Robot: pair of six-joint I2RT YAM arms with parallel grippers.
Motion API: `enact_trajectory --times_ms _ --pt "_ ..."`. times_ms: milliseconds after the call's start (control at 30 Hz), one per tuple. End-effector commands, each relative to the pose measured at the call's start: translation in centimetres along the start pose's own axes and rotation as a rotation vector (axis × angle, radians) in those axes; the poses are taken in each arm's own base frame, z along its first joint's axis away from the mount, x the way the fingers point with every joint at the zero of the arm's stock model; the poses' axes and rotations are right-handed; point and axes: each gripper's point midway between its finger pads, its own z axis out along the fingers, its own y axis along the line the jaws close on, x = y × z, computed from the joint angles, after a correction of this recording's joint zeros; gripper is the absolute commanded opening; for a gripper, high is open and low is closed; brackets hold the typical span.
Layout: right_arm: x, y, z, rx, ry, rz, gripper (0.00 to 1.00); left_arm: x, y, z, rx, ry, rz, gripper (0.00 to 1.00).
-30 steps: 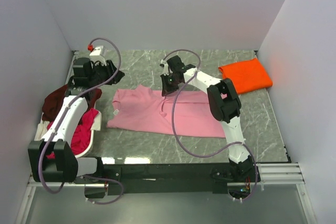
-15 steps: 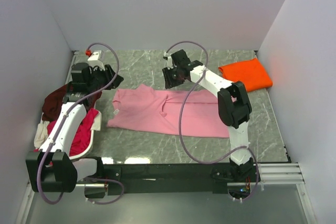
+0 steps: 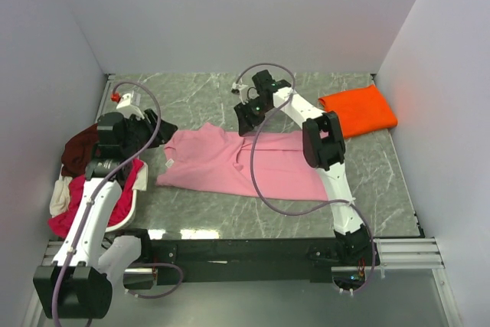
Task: Fold and stack the t-shirts
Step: Fold the tshirt
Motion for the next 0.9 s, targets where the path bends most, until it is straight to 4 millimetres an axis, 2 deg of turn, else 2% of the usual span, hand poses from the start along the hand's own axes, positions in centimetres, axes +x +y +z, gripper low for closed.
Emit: enact_trajectory --times_ms 0,100,200,267,300,333,367,400,433,500,533,567,600,633,700,733,767,800,833,867 --pt "-0.8 2.8 0.5 -0.092 0.0 -0.029 0.56 -0.6 -0.9 -1.3 0.014 -0.035 -0.018 0.49" --pt "-0.4 3.7 1.2 -0.118 0.017 -0.012 0.55 -0.7 -1.3 -1.7 0.023 -0.033 -0.018 0.49" --pt "0.4 4.2 2.0 -0.118 0.047 0.013 0.47 -0.7 -1.6 -1.8 0.037 -0.035 -0.021 0.49" --pt "1.0 4.3 2.5 -0.119 0.069 0.033 0.38 -0.5 -1.8 -1.9 0.049 -0.031 -0.029 0.48" --pt "1.0 4.2 2.6 -0.108 0.073 0.042 0.31 -0.6 -1.9 -1.9 0.055 -0.033 -0.031 0.48" --pt "0.7 4.0 2.6 -0.094 0.068 0.06 0.14 -0.3 -1.9 -1.9 0.058 -0.029 -0.037 0.48" --pt "0.2 3.4 2.5 -0.073 0.05 0.071 0.04 -0.1 -1.9 -1.8 0.06 -0.025 -0.049 0.48" --pt "-0.2 2.2 2.3 -0.013 0.034 0.087 0.0 -0.1 -1.9 -1.8 0.062 -0.029 -0.054 0.48" --pt "-1.6 1.2 2.1 0.029 -0.024 0.137 0.0 0.4 -1.6 -1.7 0.057 -0.019 -0.066 0.47" --pt "-3.8 -2.3 -0.1 0.161 -0.127 0.216 0.0 0.9 -1.5 -1.4 0.06 -0.01 -0.096 0.45" --pt "-4.6 -3.5 -0.8 0.205 -0.183 0.322 0.0 1.3 -1.0 -1.2 0.046 -0.006 -0.113 0.44" --pt "-6.6 -6.0 -3.0 0.256 -0.288 0.357 0.0 1.3 -0.8 -1.1 0.029 -0.007 -0.133 0.43" --pt "-7.2 -8.0 -4.2 0.321 -0.338 0.407 0.0 1.4 -0.3 -0.8 0.01 0.0 -0.141 0.42" --pt "-8.6 -9.0 -5.6 0.345 -0.403 0.464 0.0 1.4 -0.3 -0.7 0.007 0.004 -0.143 0.42" --pt "-9.0 -12.5 -7.7 0.409 -0.461 0.524 0.0 1.4 -0.5 -0.4 0.025 0.01 -0.149 0.41" --pt "-9.7 -13.5 -8.9 0.431 -0.497 0.529 0.0 1.3 -0.6 -0.3 0.029 0.012 -0.152 0.41" --pt "-9.7 -14.0 -9.2 0.432 -0.501 0.527 0.07 1.1 -0.7 -0.2 0.037 0.004 -0.155 0.42" --pt "-9.5 -14.8 -10.0 0.438 -0.508 0.519 0.21 1.2 -0.7 0.1 0.04 0.011 -0.16 0.42" --pt "-9.1 -15.2 -10.5 0.461 -0.489 0.475 0.45 1.1 -0.7 0.3 0.044 0.014 -0.165 0.42" --pt "-9.2 -15.0 -11.5 0.476 -0.487 0.439 0.54 1.1 -0.7 0.6 0.051 0.015 -0.174 0.43"
